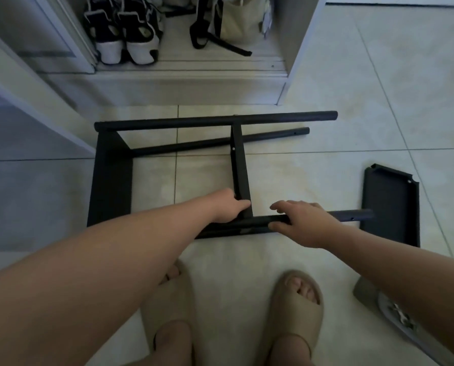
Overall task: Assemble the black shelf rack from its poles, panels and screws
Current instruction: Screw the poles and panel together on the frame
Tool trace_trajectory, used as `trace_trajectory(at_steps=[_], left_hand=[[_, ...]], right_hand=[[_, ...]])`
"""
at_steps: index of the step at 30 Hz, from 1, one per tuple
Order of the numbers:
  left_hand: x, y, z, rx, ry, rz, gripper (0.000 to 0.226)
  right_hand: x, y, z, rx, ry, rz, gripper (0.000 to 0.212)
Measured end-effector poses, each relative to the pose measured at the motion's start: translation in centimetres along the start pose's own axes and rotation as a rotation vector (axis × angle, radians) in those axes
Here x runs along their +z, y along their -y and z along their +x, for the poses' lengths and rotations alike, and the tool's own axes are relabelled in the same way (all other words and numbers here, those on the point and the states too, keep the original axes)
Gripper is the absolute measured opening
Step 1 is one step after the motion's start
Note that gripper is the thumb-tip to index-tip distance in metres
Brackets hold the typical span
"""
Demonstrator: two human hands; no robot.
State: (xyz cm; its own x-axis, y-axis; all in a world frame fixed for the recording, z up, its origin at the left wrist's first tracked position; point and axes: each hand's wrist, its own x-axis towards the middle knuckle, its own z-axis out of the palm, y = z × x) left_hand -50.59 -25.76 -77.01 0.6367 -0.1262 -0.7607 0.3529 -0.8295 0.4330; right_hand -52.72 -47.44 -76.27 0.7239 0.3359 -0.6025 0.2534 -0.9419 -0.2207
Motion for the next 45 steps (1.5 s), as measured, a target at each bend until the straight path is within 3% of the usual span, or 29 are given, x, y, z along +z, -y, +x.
trace_trajectory(at_steps=[4, 6, 11, 22, 30, 45], left_hand=[[0.0, -0.5, 0.9, -0.008, 0.054, -0.307, 0.040], [-0.2, -0.7, 1.1, -0.026, 0.090, -0.345, 0.032], [-0.6, -0.8, 2.1, -0.013, 0.101, -0.334, 0.033], [-1.0, -2.0, 3.0, 0.018, -0.149, -0.185, 0.041], [-0.9, -2.0, 3.5, 0.036, -0.134, -0.268, 0.040], [-1.0, -1.3, 3.1, 0.085, -0.111, -0.195, 0.033]], right_hand=[[1.2, -1.0, 0.4, -0.047, 0.010, -0.088, 0.036], [1.4, -1.4, 0.8, -0.066, 0.003, -0.111, 0.033], [1.6, -1.8, 1.4, -0.061, -0.023, -0.133, 0.033], [1.5, -0.8, 2.4, 0.014, -0.141, -0.013, 0.031], [1.6, -0.6, 2.2, -0.023, -0.179, -0.020, 0.030], [1.7, -0.8, 2.6, 0.003, -0.146, 0.028, 0.028]])
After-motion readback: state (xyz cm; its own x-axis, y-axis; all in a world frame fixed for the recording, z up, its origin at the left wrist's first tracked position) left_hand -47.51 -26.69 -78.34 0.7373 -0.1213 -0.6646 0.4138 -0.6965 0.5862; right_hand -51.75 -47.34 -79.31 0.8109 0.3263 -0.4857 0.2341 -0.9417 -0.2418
